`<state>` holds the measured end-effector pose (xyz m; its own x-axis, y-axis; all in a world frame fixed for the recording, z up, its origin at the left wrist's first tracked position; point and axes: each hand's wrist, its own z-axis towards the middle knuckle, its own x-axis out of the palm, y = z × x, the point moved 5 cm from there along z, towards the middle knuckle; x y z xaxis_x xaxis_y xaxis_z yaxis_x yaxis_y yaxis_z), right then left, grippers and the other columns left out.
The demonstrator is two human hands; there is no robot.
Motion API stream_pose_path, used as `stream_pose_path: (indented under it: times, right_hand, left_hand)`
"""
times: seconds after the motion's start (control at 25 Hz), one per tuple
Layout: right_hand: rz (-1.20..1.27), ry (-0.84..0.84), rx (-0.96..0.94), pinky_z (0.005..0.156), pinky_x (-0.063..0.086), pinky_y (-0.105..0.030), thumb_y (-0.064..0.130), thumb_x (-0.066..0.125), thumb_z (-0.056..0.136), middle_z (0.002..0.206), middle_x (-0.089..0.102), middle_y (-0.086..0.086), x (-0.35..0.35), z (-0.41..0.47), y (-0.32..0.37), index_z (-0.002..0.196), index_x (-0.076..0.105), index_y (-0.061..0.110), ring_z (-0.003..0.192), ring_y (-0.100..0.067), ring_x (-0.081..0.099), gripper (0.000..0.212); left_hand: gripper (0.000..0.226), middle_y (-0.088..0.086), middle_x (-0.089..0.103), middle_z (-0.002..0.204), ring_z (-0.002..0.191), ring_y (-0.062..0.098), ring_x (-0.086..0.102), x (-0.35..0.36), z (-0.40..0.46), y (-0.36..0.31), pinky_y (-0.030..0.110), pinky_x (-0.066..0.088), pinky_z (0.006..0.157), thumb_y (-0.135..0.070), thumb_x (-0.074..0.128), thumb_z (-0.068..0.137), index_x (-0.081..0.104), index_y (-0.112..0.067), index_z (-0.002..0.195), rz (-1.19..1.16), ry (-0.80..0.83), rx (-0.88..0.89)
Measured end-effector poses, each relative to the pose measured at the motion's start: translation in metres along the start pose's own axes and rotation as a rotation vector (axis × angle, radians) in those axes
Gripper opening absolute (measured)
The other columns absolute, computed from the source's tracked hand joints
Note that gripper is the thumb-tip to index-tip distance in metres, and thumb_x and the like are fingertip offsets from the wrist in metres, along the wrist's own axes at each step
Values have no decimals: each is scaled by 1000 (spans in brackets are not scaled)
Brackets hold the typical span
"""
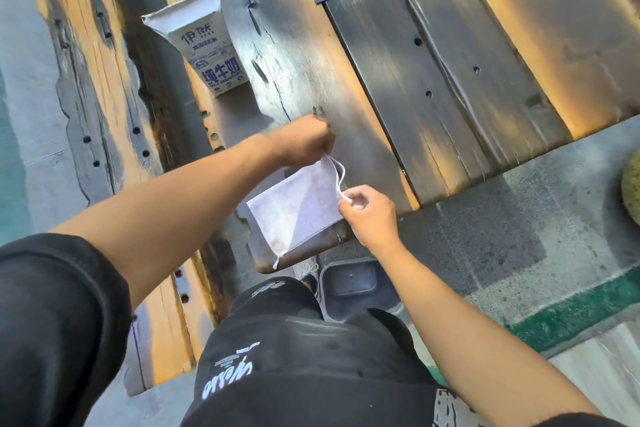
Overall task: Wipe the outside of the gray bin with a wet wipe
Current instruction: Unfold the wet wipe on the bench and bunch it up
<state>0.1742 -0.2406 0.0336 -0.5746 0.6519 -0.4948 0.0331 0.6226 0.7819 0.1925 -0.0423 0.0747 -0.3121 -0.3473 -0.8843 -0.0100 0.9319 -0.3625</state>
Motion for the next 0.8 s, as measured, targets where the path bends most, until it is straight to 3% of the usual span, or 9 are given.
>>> stream_pose_path:
  times: [0.24, 0.56, 0.8]
  right_hand:
    - [-161, 219, -239, 72, 45, -12, 15, 75, 80, 83, 67, 11, 59, -15, 15, 91, 77, 17, 70, -3, 58, 12]
    - [-340, 486, -271, 79, 53, -27, 21, 74, 82, 90, 68, 2, 120, -32, 7, 94, 78, 20, 80, -13, 63, 13]
    - [-460, 567, -237, 83, 53, -33, 29, 68, 86, 92, 64, 4, 132, -35, 0, 92, 75, 23, 84, -13, 62, 11]
  left_hand:
    - [13, 13, 66, 91, 86, 33, 64, 30, -88, 44, 32, 46, 72, -4, 72, 80, 78, -9, 90, -64, -63, -132]
    - [22, 9, 58, 97, 94, 30, 58, 83, -150, 72, 34, 49, 76, -2, 67, 81, 79, -15, 94, -153, -96, -324]
    - [22, 13, 60, 96, 96, 32, 59, 111, -158, 76, 37, 50, 84, -5, 59, 81, 77, -10, 95, -260, -111, -443]
